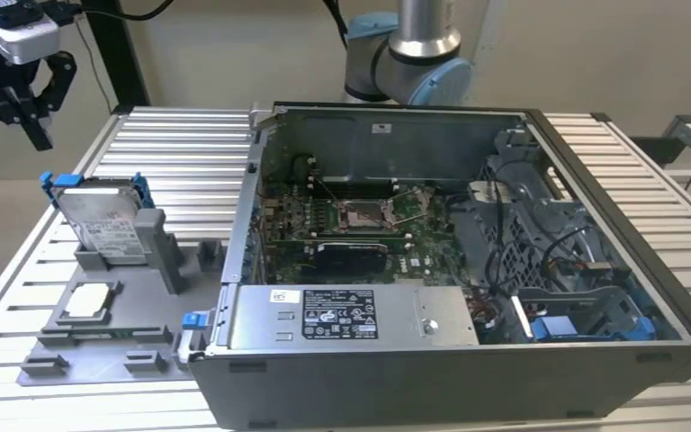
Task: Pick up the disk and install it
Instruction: 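Pick up the disk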
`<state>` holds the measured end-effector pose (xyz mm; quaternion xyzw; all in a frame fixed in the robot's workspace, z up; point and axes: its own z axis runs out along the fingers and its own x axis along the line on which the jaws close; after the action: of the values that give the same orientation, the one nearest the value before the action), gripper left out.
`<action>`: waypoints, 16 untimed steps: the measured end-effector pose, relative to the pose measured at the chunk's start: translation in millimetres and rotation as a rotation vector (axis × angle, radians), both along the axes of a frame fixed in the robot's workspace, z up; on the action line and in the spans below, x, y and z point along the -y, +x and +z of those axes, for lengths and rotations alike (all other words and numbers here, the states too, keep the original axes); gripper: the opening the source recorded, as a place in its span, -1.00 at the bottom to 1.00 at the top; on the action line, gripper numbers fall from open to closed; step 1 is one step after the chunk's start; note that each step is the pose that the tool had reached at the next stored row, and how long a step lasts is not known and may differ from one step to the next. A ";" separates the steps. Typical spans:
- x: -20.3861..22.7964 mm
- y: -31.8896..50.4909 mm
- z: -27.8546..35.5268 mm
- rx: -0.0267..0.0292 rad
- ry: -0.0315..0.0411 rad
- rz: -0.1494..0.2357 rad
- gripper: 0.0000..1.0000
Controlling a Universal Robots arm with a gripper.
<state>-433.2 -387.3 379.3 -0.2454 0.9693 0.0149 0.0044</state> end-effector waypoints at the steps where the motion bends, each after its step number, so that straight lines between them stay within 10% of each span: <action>1: 0.0 0.0 0.0 0.0002 -0.0007 0.018 -1.00; 16: 0.0 0.0 0.0 0.0051 -0.0092 0.290 -1.00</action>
<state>-433.2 -387.3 379.3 -0.3830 0.9237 0.0103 0.0036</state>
